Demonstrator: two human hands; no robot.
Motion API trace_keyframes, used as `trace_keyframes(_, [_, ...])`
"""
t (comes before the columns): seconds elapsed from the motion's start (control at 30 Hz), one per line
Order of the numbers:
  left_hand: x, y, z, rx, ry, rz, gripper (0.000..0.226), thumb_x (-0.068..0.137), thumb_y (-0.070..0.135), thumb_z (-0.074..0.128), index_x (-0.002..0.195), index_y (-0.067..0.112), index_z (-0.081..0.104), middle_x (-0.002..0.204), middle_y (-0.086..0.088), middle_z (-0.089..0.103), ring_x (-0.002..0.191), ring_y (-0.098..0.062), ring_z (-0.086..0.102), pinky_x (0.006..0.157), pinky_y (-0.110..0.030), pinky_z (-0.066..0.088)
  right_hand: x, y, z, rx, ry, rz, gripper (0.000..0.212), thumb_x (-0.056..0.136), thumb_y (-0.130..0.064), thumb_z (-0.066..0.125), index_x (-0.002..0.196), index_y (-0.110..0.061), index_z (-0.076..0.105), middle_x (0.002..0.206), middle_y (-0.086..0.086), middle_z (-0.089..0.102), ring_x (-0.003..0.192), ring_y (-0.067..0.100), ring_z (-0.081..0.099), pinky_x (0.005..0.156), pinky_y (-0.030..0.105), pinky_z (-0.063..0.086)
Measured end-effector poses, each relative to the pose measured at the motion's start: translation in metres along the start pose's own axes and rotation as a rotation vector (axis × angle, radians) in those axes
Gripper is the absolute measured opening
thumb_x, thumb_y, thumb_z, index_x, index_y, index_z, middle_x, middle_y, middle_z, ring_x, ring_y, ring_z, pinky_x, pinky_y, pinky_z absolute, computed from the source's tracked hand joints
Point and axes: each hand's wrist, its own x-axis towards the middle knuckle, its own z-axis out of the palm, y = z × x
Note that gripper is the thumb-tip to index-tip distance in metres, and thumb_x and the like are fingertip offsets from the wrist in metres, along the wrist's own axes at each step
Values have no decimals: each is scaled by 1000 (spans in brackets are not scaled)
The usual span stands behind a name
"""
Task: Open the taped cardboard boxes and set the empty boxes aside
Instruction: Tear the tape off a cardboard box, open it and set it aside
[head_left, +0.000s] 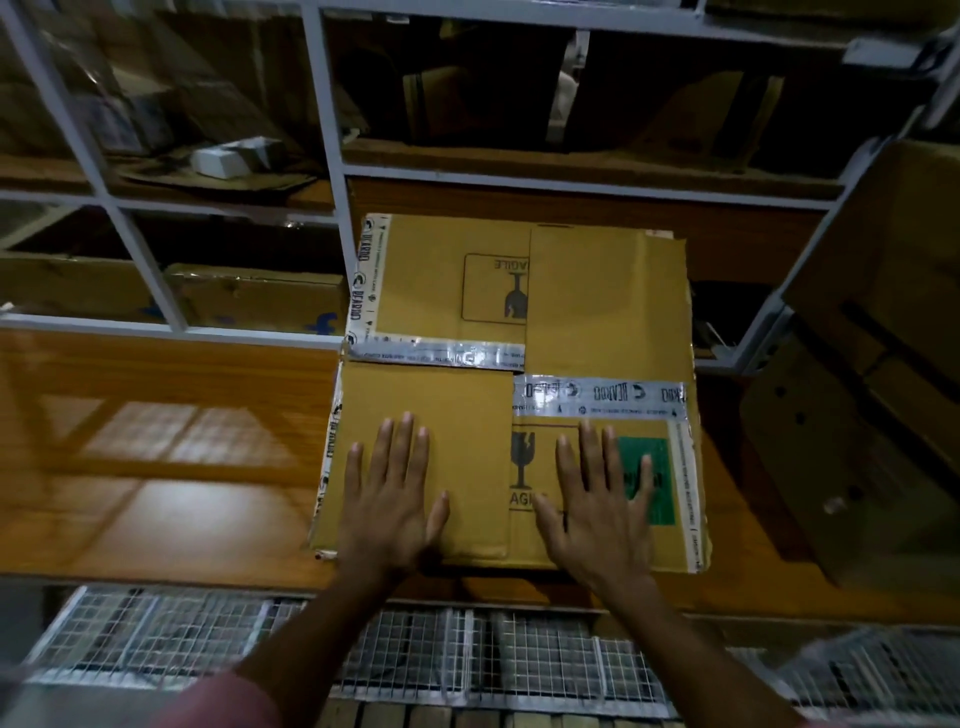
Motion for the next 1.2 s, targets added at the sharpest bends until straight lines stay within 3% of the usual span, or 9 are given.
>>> trace_keyframes(0.2, [10,-9,20,18,89,4,84,97,59,31,162,8,18,171,-16,8,157,-36,10,119,-66,21,14,-2,25,0,82,-23,83,96,-67,30,160,-14,23,170,13,7,156,35,9,116,73,10])
trace_keyframes(0.4, [51,-16,54,2,148,14,81,100,59,30,162,8,18,171,-18,8,157,-38,11,120,-67,16,58,8,55,-6,184,-51,82,96,-65,34,160,-15,24,169,16,13,155,38,14,113,76,12])
trace_keyframes(0.77, [85,-33,82,3,224,42,78,101,57,30,162,10,16,171,-18,8,157,-36,8,122,-62,11,93,5,78,-10,156,-33,80,98,-66,31,160,-16,20,168,19,14,155,41,12,114,76,11])
trace_keyframes(1.03, [66,-26,76,-30,165,65,87,91,51,60,159,9,27,168,-21,17,155,-41,16,115,-68,27,71,-3,74,-25,52,-2,81,95,-60,38,158,-10,29,168,20,10,155,42,10,114,75,14])
trace_keyframes(1.1, [57,-20,68,-40,98,40,94,82,49,75,158,11,34,168,-20,20,154,-41,19,116,-63,24,64,-7,65,-26,1,14,79,96,-60,32,158,-12,30,169,20,9,155,41,8,114,74,16])
trace_keyframes(1.2, [45,-20,58,-40,-13,-5,94,80,53,77,156,15,37,169,-16,19,152,-40,22,115,-59,24,55,-12,48,-3,-66,28,76,100,-61,11,158,-17,33,169,19,8,155,41,8,114,73,19])
